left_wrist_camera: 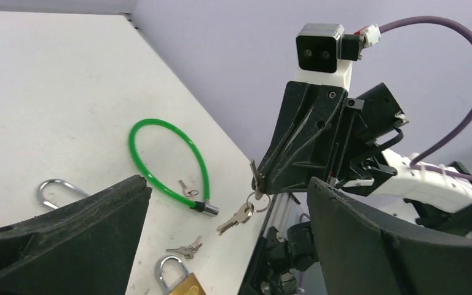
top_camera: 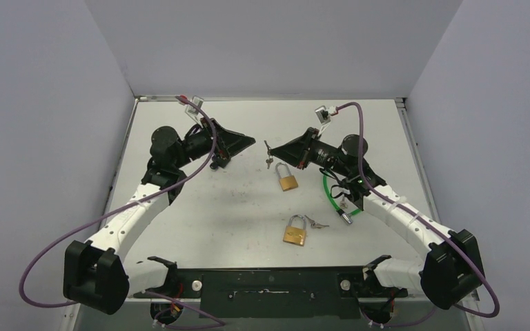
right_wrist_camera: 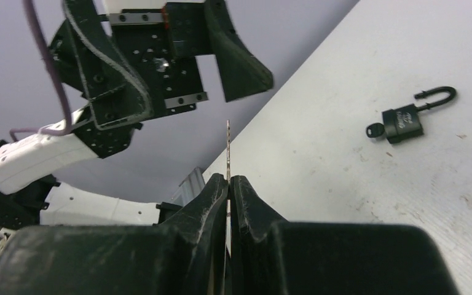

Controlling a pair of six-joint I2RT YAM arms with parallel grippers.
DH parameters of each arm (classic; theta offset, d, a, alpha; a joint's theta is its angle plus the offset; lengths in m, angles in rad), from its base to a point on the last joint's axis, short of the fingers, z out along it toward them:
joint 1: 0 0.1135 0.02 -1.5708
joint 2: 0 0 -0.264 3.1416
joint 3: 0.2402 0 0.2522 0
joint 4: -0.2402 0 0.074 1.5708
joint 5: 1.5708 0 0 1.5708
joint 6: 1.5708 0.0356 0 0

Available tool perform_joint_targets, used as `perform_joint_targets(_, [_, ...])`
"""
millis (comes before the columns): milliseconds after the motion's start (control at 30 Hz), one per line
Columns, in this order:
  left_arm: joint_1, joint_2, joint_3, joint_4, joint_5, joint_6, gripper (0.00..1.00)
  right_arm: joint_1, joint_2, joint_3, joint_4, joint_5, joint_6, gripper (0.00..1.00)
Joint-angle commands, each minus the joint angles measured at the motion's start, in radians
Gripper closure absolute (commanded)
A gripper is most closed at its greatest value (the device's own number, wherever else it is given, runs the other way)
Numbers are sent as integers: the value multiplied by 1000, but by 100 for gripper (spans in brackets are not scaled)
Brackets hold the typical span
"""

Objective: Unlock with the key

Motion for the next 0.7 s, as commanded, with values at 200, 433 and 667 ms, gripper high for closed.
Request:
perform_joint_targets(200, [-67,-28,121,-426,-272,257,9,-97,-109,-50,-261,238,-104,100])
perform_joint_targets(433, [-275,129,127,-520,-564,156,30,-136,-156,-82,-535,502,-175,100])
perform_joint_targets(667, [-397,374,221,-547,-684,97,30,-152,-219,-142,-626,575,-191,100])
